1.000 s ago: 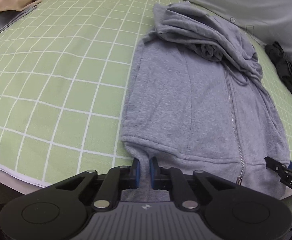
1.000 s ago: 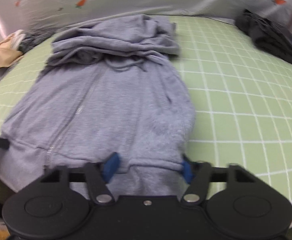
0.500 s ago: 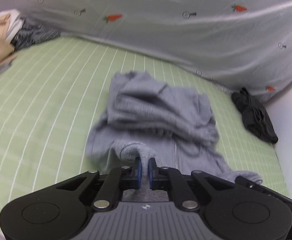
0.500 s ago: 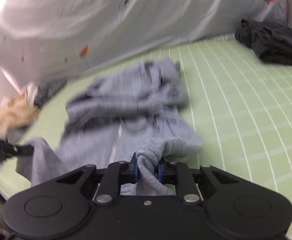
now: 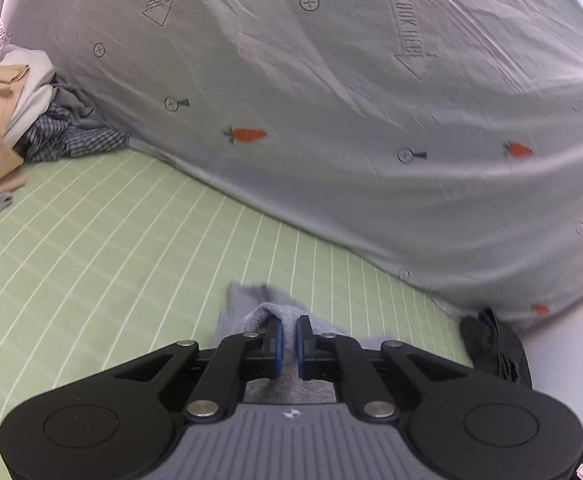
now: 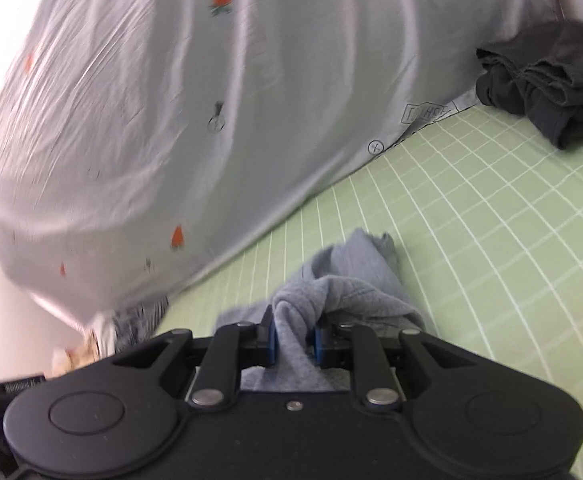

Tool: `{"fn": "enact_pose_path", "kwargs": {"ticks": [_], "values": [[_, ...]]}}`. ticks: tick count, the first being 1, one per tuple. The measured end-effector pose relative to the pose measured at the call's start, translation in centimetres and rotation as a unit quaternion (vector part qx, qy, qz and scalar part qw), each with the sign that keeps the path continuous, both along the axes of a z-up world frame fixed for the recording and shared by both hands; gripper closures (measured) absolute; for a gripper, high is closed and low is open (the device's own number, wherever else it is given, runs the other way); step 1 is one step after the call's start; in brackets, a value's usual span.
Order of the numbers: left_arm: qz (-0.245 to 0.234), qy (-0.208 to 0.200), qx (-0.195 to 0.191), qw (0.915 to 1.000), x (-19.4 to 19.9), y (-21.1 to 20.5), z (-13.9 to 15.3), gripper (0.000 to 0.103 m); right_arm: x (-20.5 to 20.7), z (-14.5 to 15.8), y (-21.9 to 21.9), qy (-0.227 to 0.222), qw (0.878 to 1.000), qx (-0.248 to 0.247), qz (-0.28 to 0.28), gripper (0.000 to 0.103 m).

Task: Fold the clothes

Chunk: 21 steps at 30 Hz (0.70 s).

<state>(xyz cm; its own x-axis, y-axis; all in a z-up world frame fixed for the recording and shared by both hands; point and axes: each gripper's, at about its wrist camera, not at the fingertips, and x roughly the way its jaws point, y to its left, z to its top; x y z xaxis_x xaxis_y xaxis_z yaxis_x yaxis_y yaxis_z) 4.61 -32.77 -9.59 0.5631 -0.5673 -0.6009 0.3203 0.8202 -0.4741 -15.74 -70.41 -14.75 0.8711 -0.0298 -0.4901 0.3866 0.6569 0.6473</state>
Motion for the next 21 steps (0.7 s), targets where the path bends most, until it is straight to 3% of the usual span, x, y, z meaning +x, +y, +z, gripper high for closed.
{"fn": "enact_pose_path", "kwargs": {"ticks": [3, 9, 14, 18, 21], "values": [[0.011, 0.017, 0.013, 0.9997, 3.0, -1.4, -2.0, 0.096, 2.7, -1.4, -1.7, 0.020, 1.000, 0.005, -0.005, 0.085], [0.044, 0.110, 0.008, 0.9930, 8.6, -2.5, -7.7, 0.096, 7.5, -7.4, -4.8, 0.080, 0.995, 0.061, -0.012, 0.083], [0.033, 0.118, 0.013, 0.9923, 12.0, -3.1, -8.9, 0.095, 10.3, -9.1, -6.6, 0.105, 0.989, 0.105, -0.015, 0.079], [0.036, 0.135, 0.001, 0.9901, 13.4, -3.1, -9.7, 0.092, 11.5, -9.1, -8.1, 0.097, 0.985, 0.138, -0.023, 0.073], [0.042, 0.141, 0.001, 0.9891, 13.9, -3.3, -10.0, 0.085, 11.7, -9.2, -9.2, 0.074, 0.980, 0.178, -0.050, 0.060]]}}
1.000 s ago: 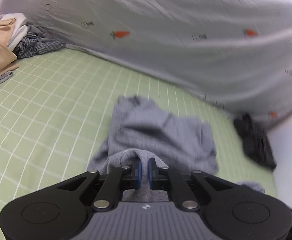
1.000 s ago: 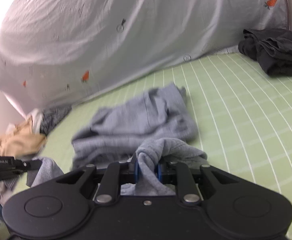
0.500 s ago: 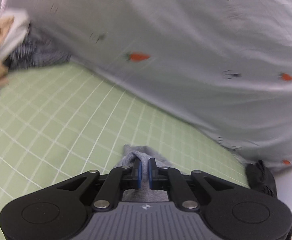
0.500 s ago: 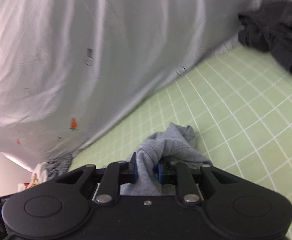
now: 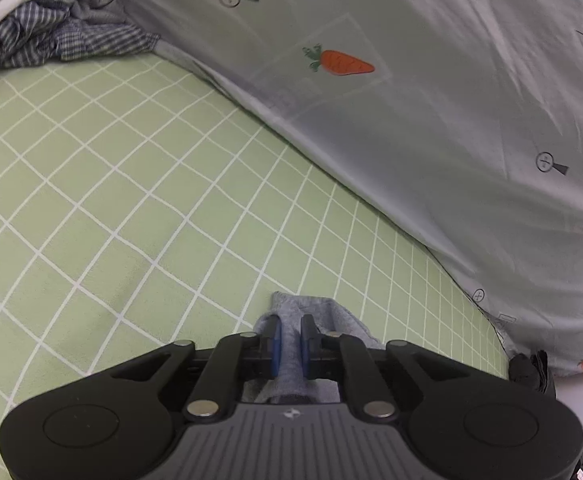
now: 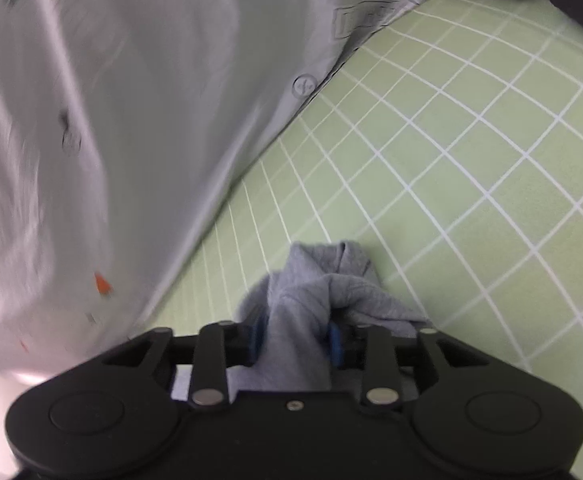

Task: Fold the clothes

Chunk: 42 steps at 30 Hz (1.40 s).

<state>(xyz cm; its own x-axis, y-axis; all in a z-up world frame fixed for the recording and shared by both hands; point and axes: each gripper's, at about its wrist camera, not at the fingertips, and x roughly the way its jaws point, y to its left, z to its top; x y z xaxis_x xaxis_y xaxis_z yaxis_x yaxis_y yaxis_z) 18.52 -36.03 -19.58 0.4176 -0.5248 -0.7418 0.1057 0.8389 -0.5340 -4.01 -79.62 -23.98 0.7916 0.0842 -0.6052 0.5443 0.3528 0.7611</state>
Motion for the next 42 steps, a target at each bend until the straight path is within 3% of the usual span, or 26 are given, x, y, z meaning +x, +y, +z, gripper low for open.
{"fn": "enact_pose_path", "kwargs": {"ticks": [2, 3, 4, 6, 8, 11, 15, 20, 22, 25, 28, 30, 33, 36, 42], "values": [[0.009, -0.017, 0.011, 0.9998, 0.0, 0.0, 0.4, 0.064, 0.1, 0.2, -0.3, -0.007, 1.000, 0.001, -0.013, 0.052], [0.015, -0.034, 0.024, 0.9990, 0.0, 0.0, 0.8, 0.046, 0.1, 0.3, -0.5, -0.010, 1.000, 0.000, -0.018, 0.049], [0.020, -0.050, 0.036, 0.9979, -0.1, 0.0, 1.3, 0.034, 0.2, 0.6, -0.5, -0.010, 1.000, -0.010, -0.019, 0.044], [0.020, -0.071, 0.052, 0.9959, -0.2, 0.2, 2.1, 0.029, 0.2, 1.4, -0.3, -0.008, 0.999, -0.040, -0.018, 0.027], [0.016, -0.075, 0.062, 0.9951, -0.4, 0.5, 2.5, 0.028, 0.0, 2.6, 0.1, 0.000, 0.996, -0.084, -0.015, 0.010], [0.011, -0.069, 0.071, 0.9950, -1.3, 0.5, 2.4, 0.024, -0.2, 3.9, 0.8, 0.010, 0.988, -0.152, 0.004, 0.003], [0.002, -0.043, 0.078, 0.9960, -3.1, 0.3, 1.0, 0.021, -0.8, 4.4, 2.0, 0.028, 0.974, -0.221, 0.029, 0.000], [-0.030, -0.021, 0.087, 0.9955, -4.8, -0.3, -0.9, 0.012, -0.7, 3.2, 3.5, 0.038, 0.964, -0.248, 0.087, 0.000], [-0.074, -0.036, 0.111, 0.9905, -5.5, -1.2, -1.4, 0.009, 0.2, 2.3, 4.4, 0.054, 0.955, -0.264, 0.127, 0.000], [-0.146, -0.069, 0.162, 0.9735, -6.6, -3.4, -1.7, 0.004, 1.4, 1.1, 6.0, 0.088, 0.931, -0.306, 0.179, 0.000], [-0.175, -0.090, 0.186, 0.9625, -6.8, -4.6, -2.0, 0.000, 2.4, 0.1, 7.1, 0.109, 0.914, -0.332, 0.208, 0.000], [-0.180, -0.088, 0.186, 0.9620, -6.6, -5.0, -2.4, 0.000, 2.6, -0.2, 6.9, 0.104, 0.918, -0.323, 0.205, 0.000], [-0.180, -0.069, 0.161, 0.9679, -5.8, -5.0, -3.1, 0.000, 3.0, -0.7, 6.1, 0.096, 0.932, -0.289, 0.196, 0.000], [-0.176, -0.050, 0.138, 0.9733, -5.3, -4.8, -3.7, 0.000, 3.1, -1.1, 5.5, 0.084, 0.939, -0.272, 0.193, 0.000], [-0.169, -0.067, 0.106, 0.9777, -5.6, -4.6, -4.0, 0.000, 3.9, -1.4, 5.9, 0.076, 0.934, -0.279, 0.208, 0.000]]}}
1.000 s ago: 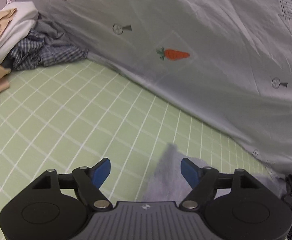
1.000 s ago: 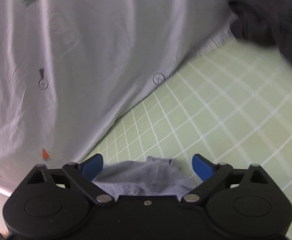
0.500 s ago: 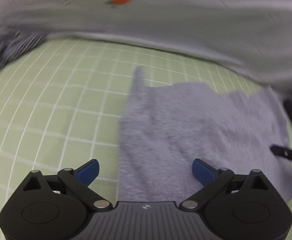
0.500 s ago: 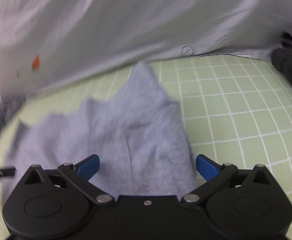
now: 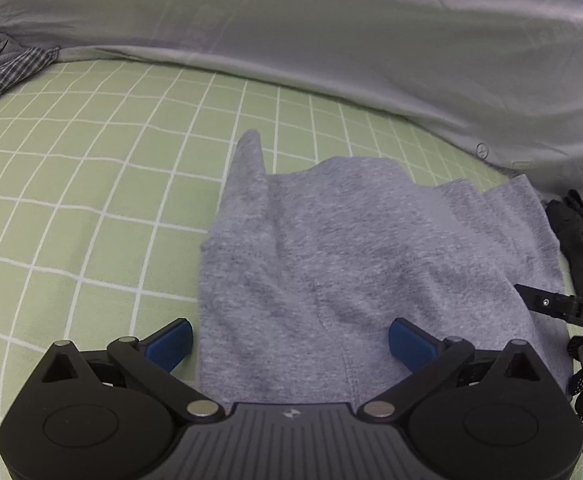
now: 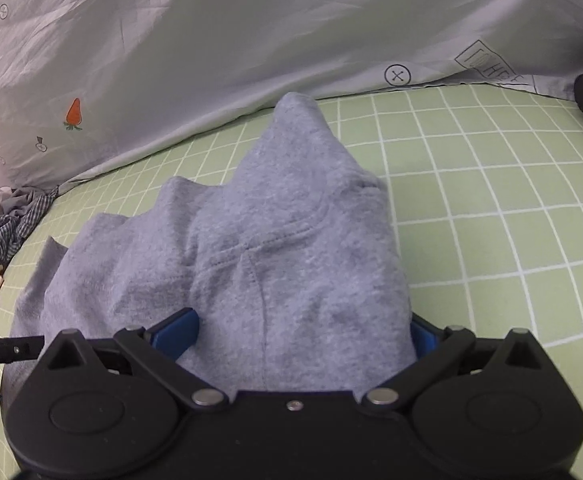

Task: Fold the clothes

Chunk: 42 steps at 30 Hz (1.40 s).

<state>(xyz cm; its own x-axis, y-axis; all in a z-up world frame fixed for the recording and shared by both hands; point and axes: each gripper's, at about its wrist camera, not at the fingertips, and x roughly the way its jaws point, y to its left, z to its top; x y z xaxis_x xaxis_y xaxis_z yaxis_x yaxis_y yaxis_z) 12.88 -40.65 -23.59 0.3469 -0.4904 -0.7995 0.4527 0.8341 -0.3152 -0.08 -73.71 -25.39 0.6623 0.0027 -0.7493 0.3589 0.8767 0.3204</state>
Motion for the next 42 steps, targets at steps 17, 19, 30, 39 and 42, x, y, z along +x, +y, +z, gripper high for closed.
{"fn": "enact_pose_path", "kwargs": {"ticks": [17, 19, 30, 39, 42], "values": [[-0.054, 0.116, -0.089, 0.9877, -2.5, -1.1, -0.3, 0.001, -1.8, -0.6, 3.1, -0.047, 0.980, 0.193, 0.014, 0.002], [-0.058, 0.127, -0.102, 0.9849, -3.6, 0.0, -0.4, 0.001, -2.8, -0.7, 4.0, -0.044, 0.974, 0.224, -0.008, 0.003], [-0.096, 0.182, -0.155, 0.9663, -11.2, 4.6, -0.4, 0.001, -13.3, -1.0, 9.2, -0.035, 0.935, 0.333, -0.113, 0.024], [-0.161, 0.145, -0.144, 0.9656, -15.8, 1.0, 2.5, 0.002, -20.3, 0.8, 8.1, -0.088, 0.919, 0.343, -0.172, 0.025], [-0.168, 0.133, -0.145, 0.9659, -17.3, -1.3, 3.5, 0.002, -22.5, 1.5, 6.1, -0.107, 0.917, 0.343, -0.172, 0.025]]}}
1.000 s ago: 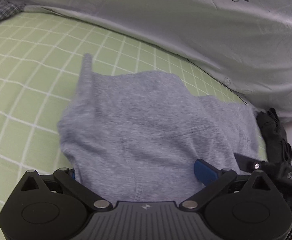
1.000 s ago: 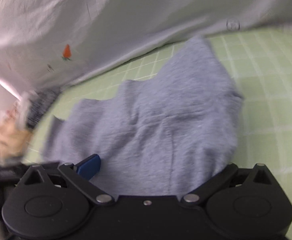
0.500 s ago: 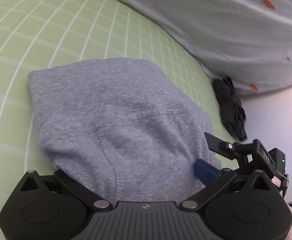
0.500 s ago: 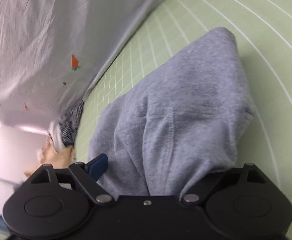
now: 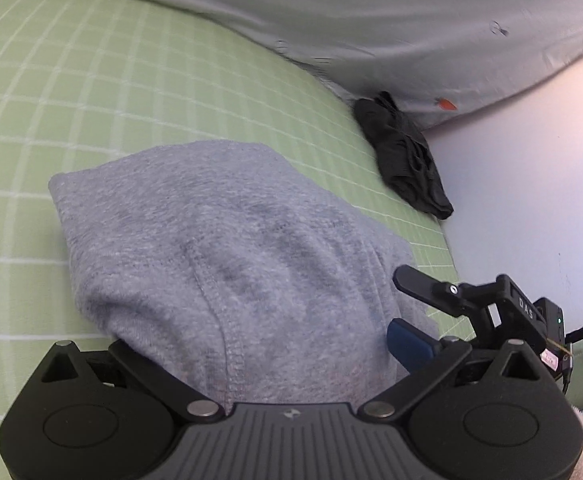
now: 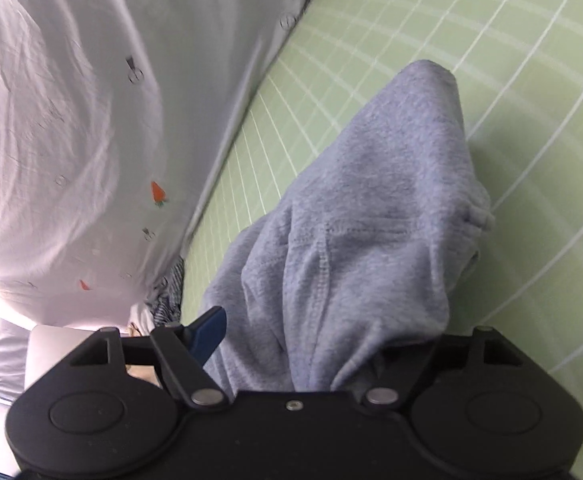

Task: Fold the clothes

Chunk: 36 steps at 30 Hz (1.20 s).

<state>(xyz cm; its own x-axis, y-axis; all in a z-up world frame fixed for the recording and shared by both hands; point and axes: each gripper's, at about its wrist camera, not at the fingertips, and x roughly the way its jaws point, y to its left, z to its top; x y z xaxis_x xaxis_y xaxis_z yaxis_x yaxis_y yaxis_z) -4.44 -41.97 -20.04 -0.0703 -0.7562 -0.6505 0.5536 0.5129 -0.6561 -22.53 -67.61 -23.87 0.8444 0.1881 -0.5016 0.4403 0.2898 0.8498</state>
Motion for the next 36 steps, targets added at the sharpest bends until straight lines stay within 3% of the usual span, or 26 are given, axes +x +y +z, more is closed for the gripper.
{"fn": "enact_pose_path", "kwargs": {"ticks": [7, 13, 16, 18, 20, 22, 24, 28, 30, 32, 36], "values": [[0.004, -0.015, -0.028, 0.9995, -5.3, -10.6, 2.3, 0.002, -5.4, 1.8, -9.4, -0.028, 0.999, -0.013, -0.006, 0.025], [-0.015, -0.033, -0.075, 0.9965, -9.8, -24.4, 4.7, 0.002, -8.7, 5.2, -21.8, -0.057, 0.997, -0.057, -0.001, 0.025], [-0.024, -0.035, -0.114, 0.9925, -10.9, -31.1, 5.9, 0.009, -9.2, 6.9, -28.1, -0.078, 0.994, -0.073, 0.005, 0.025], [-0.031, -0.028, -0.130, 0.9906, -10.9, -35.3, 6.4, 0.016, -8.8, 7.5, -32.0, -0.067, 0.993, -0.094, 0.013, 0.034], [-0.041, -0.045, -0.101, 0.9931, -10.8, -39.2, 6.0, 0.025, -7.7, 7.5, -35.4, -0.028, 0.990, -0.133, 0.032, 0.067], [-0.038, -0.086, -0.047, 0.9944, -10.8, -41.9, 5.1, 0.028, -7.2, 6.1, -38.1, -0.006, 0.990, -0.132, 0.040, 0.068], [-0.033, -0.101, -0.014, 0.9943, -10.2, -42.7, 4.1, 0.028, -7.2, 4.8, -40.2, 0.005, 0.991, -0.126, 0.042, 0.068], [0.019, -0.084, 0.029, 0.9958, -8.0, -40.9, 2.2, 0.028, -7.6, 3.3, -42.1, 0.039, 0.989, -0.140, 0.025, 0.065], [0.048, -0.077, 0.048, 0.9947, -6.9, -39.8, 1.2, 0.027, -8.2, 2.7, -42.4, 0.067, 0.983, -0.172, 0.021, 0.054], [0.072, -0.063, 0.066, 0.9932, -6.1, -38.3, 0.2, 0.026, -8.8, 2.0, -42.7, 0.093, 0.975, -0.203, 0.023, 0.034], [0.094, -0.028, 0.094, 0.9907, -4.9, -36.3, -1.7, 0.017, -9.5, 0.7, -43.0, 0.128, 0.964, -0.233, 0.030, 0.022]]}}
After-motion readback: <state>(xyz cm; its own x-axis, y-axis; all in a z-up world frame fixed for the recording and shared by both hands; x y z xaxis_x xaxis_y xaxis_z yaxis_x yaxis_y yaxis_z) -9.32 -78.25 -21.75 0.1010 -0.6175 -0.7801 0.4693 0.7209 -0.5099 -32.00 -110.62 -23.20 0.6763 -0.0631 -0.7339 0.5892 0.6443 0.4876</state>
